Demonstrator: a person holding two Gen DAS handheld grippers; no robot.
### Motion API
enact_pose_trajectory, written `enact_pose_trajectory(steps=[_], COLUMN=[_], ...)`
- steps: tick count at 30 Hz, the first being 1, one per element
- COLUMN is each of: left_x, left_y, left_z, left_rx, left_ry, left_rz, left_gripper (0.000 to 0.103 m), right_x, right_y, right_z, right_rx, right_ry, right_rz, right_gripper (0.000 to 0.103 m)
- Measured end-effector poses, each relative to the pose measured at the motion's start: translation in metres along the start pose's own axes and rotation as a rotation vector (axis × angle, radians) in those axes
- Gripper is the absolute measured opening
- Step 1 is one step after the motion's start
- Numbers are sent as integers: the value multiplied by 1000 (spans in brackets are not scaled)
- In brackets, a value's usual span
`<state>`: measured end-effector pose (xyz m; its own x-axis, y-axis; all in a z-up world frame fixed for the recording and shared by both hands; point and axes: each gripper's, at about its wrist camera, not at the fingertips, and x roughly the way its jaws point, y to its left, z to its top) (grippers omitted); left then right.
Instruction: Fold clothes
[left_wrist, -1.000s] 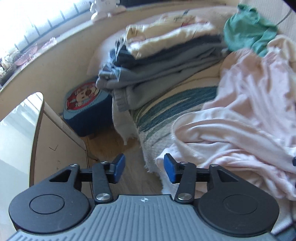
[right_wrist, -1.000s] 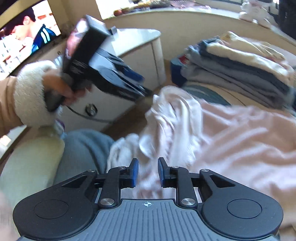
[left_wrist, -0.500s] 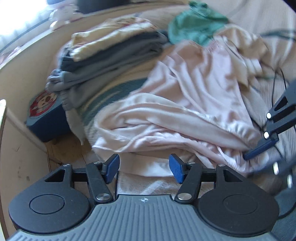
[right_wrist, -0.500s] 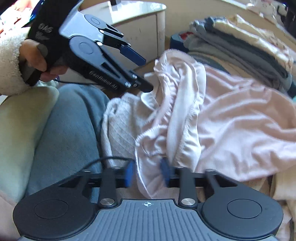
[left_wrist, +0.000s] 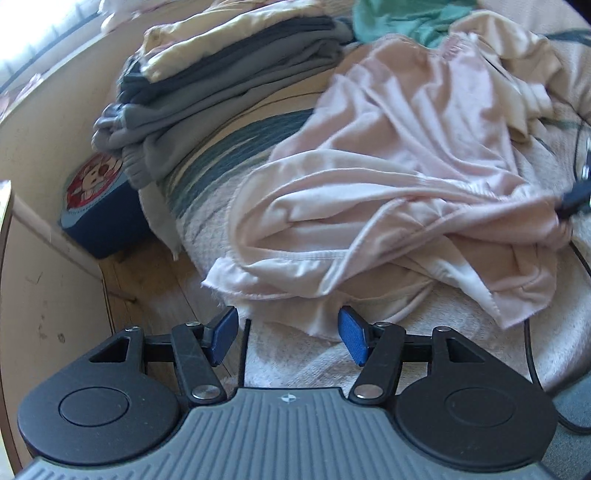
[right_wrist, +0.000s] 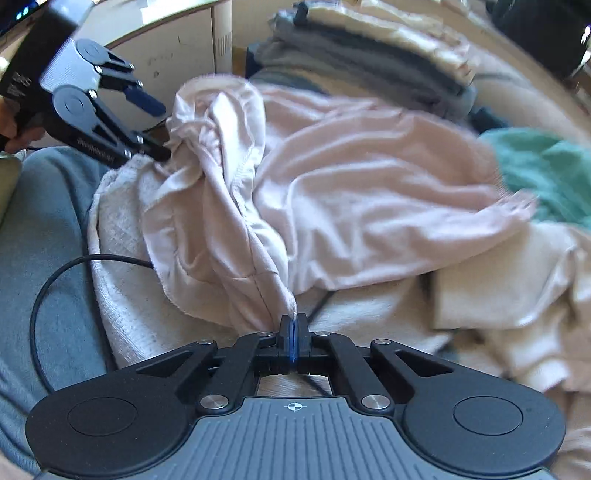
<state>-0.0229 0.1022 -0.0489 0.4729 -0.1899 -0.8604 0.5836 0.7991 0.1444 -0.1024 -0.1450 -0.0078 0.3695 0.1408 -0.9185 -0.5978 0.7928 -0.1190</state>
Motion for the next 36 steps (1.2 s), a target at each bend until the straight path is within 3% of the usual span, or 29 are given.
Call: enact_pose_trajectory(steps=[4, 6, 10, 13, 16, 22, 25, 26, 28, 36], left_x=[-2, -3, -6, -9, -8, -5, -5, -5, -3, 6], left_y=[11, 12, -3, -14, -20, -28, -26, -25, -23, -3], left_z=[1, 3, 6, 8, 14, 29, 39, 43, 48, 73], left_rx=[-57, -64, 5, 50, 61, 80, 75, 74, 75, 81], left_ry=[-12, -20, -31, -45, -51, -73, -87, -89, -91, -88], left_rz=[5, -11, -22, -25, -31, -36, -36, -30, -14, 69], left_gripper=[59, 59, 60, 61, 62, 63, 64, 65, 68, 70], right_x=[-10, -29, -59, -54, -31, 3, 5, 3, 0, -31], right_y=[1, -3, 12, 38, 51, 61, 64, 63, 55, -22], right_z=[-2, -1, 2, 2, 3, 0, 0, 1, 5, 29], right_rx=[-50, -48, -105, -220, -244, -336, -366, -365, -325, -17], right_ry=[-48, -111, -167, -178, -127, -55, -53, -57, -75, -173], right_rz=[-107, -107, 178, 229, 233, 81, 90, 92, 71, 65], right_gripper=[12, 15, 15, 18, 19, 25, 24, 21, 0, 0])
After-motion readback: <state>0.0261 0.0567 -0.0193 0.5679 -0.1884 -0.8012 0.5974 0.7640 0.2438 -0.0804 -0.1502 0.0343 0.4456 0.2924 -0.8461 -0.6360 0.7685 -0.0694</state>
